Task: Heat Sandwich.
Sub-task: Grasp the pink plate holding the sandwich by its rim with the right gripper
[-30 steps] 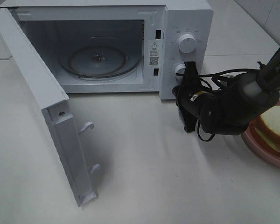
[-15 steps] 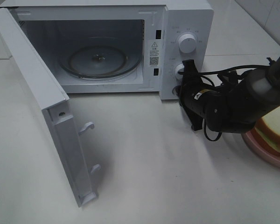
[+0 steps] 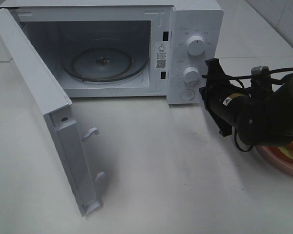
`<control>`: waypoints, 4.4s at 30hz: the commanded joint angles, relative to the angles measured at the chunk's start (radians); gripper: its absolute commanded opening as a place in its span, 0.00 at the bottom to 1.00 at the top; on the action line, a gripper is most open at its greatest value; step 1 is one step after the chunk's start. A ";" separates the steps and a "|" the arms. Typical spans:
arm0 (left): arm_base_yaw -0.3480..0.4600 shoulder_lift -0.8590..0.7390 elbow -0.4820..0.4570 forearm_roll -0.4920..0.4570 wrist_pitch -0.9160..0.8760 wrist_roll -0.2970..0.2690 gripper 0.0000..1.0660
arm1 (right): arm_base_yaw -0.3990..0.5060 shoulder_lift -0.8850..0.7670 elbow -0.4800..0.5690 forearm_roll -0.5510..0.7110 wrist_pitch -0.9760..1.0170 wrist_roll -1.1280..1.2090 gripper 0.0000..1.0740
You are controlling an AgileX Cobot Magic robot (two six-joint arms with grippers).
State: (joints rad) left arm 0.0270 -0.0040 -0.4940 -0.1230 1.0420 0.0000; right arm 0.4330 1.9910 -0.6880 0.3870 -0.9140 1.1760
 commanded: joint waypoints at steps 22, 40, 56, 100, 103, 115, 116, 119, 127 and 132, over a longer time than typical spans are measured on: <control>-0.006 -0.022 0.003 -0.002 -0.012 0.000 0.71 | -0.003 -0.452 0.130 -0.055 0.279 -0.778 0.00; -0.006 -0.022 0.003 -0.002 -0.012 0.000 0.71 | -0.003 -0.617 -0.113 -0.110 1.143 -1.282 0.09; -0.006 -0.022 0.003 -0.002 -0.012 0.000 0.71 | -0.003 -0.617 -0.284 -0.387 1.602 -1.102 0.72; -0.006 -0.022 0.003 -0.002 -0.012 0.000 0.71 | -0.302 -0.446 -0.240 -0.337 1.654 -1.126 0.68; -0.006 -0.022 0.003 -0.002 -0.012 0.000 0.71 | -0.302 -0.400 -0.240 -0.364 1.630 -1.111 0.68; -0.006 -0.022 0.003 -0.002 -0.012 0.000 0.71 | -0.252 -0.335 -0.240 -0.467 1.595 -1.032 0.65; -0.006 -0.022 0.003 -0.002 -0.012 0.000 0.71 | -0.240 -0.335 -0.240 -0.471 1.580 -1.028 0.65; -0.006 -0.022 0.003 -0.002 -0.012 0.000 0.71 | -0.240 -0.335 -0.240 -0.471 1.572 -1.027 0.65; -0.006 -0.022 0.003 -0.002 -0.012 0.000 0.71 | -0.232 -0.300 -0.240 -0.520 1.577 -0.967 0.65; -0.006 -0.022 0.003 -0.002 -0.012 0.000 0.71 | -0.232 -0.265 -0.240 -0.531 1.564 -0.943 0.65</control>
State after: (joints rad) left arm 0.0270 -0.0040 -0.4940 -0.1230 1.0420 0.0000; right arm 0.1990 1.7150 -0.9310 -0.1340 0.6590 0.2190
